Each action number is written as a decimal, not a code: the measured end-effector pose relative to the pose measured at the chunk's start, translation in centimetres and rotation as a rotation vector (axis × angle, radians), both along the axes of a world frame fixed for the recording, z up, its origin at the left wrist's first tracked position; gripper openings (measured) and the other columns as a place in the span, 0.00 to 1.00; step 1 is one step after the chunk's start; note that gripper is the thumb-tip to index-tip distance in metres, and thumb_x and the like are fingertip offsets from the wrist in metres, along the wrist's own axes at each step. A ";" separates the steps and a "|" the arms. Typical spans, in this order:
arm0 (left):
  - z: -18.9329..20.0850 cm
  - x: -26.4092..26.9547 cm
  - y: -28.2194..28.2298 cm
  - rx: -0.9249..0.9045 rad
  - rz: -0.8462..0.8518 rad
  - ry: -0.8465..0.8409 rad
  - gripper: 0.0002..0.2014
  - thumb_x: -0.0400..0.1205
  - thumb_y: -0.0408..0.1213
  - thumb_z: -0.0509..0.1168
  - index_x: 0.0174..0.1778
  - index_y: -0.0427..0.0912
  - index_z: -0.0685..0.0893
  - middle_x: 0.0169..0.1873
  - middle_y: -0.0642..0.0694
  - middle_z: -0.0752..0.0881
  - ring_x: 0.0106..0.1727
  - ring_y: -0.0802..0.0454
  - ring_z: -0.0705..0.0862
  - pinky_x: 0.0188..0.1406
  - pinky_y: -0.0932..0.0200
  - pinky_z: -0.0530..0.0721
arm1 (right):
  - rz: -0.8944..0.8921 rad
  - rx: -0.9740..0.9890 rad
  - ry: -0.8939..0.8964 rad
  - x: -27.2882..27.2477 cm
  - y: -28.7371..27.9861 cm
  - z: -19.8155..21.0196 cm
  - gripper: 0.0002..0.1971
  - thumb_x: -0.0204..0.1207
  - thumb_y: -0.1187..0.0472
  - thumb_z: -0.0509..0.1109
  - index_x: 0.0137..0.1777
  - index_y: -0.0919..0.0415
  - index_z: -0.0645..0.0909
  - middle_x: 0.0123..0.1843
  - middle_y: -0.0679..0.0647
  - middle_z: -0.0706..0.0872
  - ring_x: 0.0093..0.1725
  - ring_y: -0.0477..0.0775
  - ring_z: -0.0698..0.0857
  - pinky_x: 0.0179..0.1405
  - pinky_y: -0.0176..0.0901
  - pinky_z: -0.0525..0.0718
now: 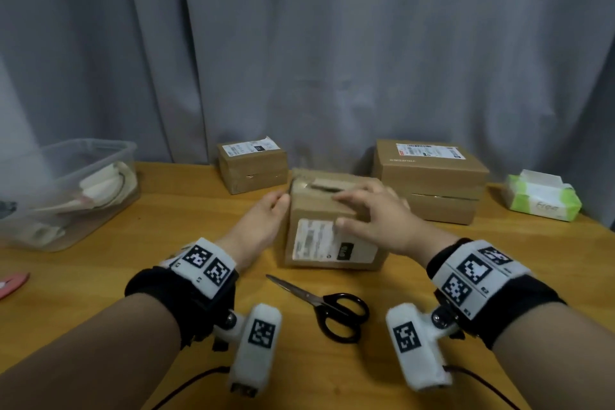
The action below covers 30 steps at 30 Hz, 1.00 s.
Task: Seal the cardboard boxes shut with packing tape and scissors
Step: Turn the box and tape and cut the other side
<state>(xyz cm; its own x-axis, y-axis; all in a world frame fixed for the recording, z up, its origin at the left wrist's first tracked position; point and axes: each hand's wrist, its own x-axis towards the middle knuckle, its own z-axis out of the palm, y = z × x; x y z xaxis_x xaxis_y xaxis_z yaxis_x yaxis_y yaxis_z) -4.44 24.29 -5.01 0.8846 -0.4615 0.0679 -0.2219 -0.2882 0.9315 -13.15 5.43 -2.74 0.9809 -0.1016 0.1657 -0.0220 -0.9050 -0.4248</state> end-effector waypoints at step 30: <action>-0.5 -1.5 8.5 1.426 0.138 -0.152 0.50 0.68 0.61 0.74 0.79 0.43 0.58 0.73 0.38 0.66 0.73 0.35 0.69 0.66 0.43 0.77 | -0.138 -0.035 -0.407 -2.7 6.0 -1.2 0.24 0.81 0.57 0.63 0.77 0.54 0.67 0.75 0.51 0.71 0.76 0.52 0.65 0.77 0.49 0.62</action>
